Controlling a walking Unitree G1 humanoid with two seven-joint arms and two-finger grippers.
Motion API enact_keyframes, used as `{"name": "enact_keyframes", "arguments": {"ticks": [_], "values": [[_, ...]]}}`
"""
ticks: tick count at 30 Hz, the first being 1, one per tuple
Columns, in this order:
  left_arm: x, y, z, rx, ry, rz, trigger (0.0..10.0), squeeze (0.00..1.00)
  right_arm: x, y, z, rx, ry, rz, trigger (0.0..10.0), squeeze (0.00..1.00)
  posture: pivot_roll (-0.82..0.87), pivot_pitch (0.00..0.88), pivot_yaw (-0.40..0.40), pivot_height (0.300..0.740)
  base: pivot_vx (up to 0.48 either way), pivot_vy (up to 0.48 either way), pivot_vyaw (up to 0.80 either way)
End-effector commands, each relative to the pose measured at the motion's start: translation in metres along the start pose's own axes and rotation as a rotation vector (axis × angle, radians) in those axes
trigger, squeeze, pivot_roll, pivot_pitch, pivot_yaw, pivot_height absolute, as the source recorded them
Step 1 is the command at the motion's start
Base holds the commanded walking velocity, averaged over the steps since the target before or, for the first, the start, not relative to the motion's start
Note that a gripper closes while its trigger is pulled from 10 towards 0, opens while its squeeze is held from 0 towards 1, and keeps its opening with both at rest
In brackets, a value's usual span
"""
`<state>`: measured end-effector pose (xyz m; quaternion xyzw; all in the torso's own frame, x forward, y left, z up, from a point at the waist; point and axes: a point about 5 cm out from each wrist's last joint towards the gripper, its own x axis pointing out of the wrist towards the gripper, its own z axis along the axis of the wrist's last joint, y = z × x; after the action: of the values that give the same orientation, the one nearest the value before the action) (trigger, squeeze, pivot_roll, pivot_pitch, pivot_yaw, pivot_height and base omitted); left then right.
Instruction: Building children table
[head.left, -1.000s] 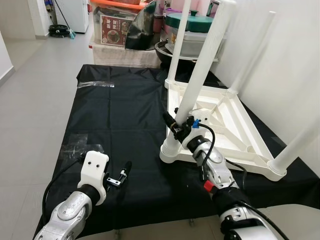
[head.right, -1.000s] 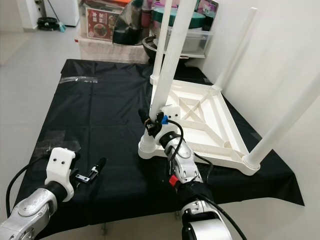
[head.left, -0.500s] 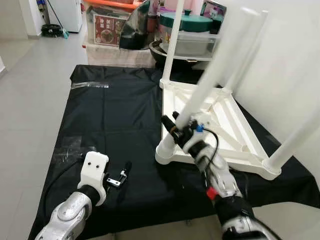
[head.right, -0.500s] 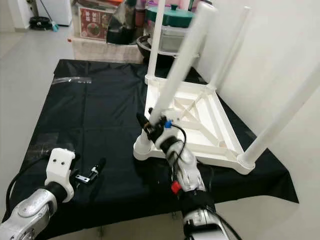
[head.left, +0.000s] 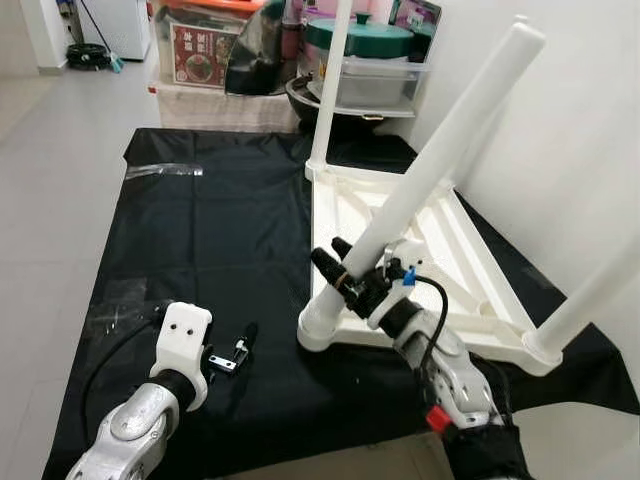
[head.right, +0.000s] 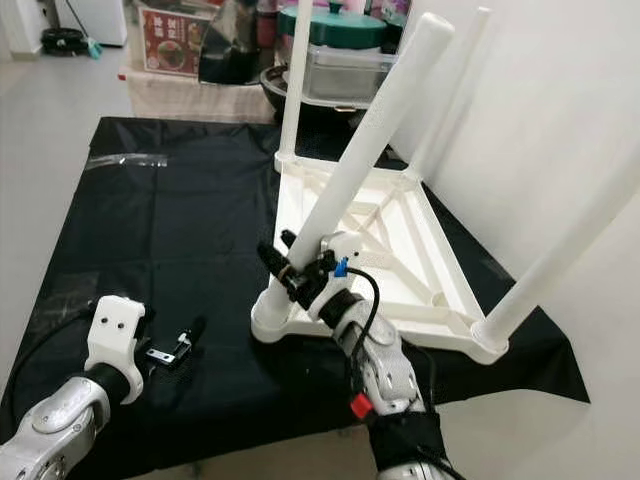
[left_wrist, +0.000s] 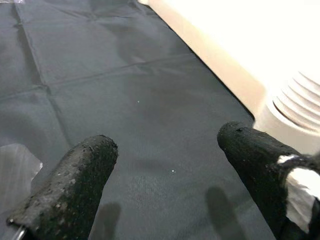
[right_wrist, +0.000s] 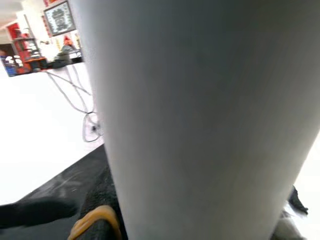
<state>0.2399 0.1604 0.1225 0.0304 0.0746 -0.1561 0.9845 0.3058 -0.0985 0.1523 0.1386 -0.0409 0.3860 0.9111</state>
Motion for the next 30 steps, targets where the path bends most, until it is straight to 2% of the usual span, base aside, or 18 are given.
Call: {"name": "enact_keyframes", "arguments": {"ticks": [1, 6, 8, 9, 15, 22, 30], "values": [[-0.001, 0.0, -0.006, -0.002, 0.028, -0.002, 10.0, 0.0, -0.003, 0.015, -0.026, 0.084, 0.134, 0.088, 0.0, 0.0, 0.09, 0.0, -0.134, 0.74, 0.0, 0.0, 0.0], [-0.003, 0.003, -0.007, -0.002, 0.034, 0.004, 10.0, 0.0, -0.008, 0.018, -0.021, 0.074, 0.154, 0.141, 0.0, 0.0, 0.09, 0.0, -0.135, 0.74, 0.0, 0.0, 0.0], [-0.005, 0.008, -0.009, 0.005, 0.043, 0.017, 10.0, 0.0, -0.011, 0.015, -0.016, 0.041, 0.17, 0.171, 0.0, 0.0, 0.09, 0.0, -0.137, 0.74, 0.0, 0.0, 0.0], [-0.006, 0.01, -0.01, 0.011, 0.047, 0.023, 10.0, 0.0, -0.009, 0.01, -0.011, 0.0, 0.175, 0.171, 0.0, 0.0, 0.09, 0.0, -0.139, 0.74, 0.0, 0.0, 0.0], [-0.009, 0.013, -0.012, 0.018, 0.056, 0.03, 10.0, 0.0, -0.003, 0.001, -0.001, -0.041, 0.184, 0.196, 0.0, 0.0, 0.1, 0.0, -0.14, 0.74, 0.0, 0.0, 0.0], [-0.011, 0.015, -0.013, 0.024, 0.062, 0.038, 10.0, 0.0, 0.005, -0.002, 0.0, -0.041, 0.209, 0.279, 0.0, 0.0, 0.11, 0.0, -0.147, 0.74, 0.0, 0.0, 0.0], [-0.014, 0.015, -0.016, 0.024, 0.068, 0.047, 10.0, 0.0, 0.017, -0.005, 0.008, -0.051, 0.158, 0.312, 0.0, 0.0, 0.13, 0.0, -0.157, 0.74, 0.0, 0.0, 0.0]]}}
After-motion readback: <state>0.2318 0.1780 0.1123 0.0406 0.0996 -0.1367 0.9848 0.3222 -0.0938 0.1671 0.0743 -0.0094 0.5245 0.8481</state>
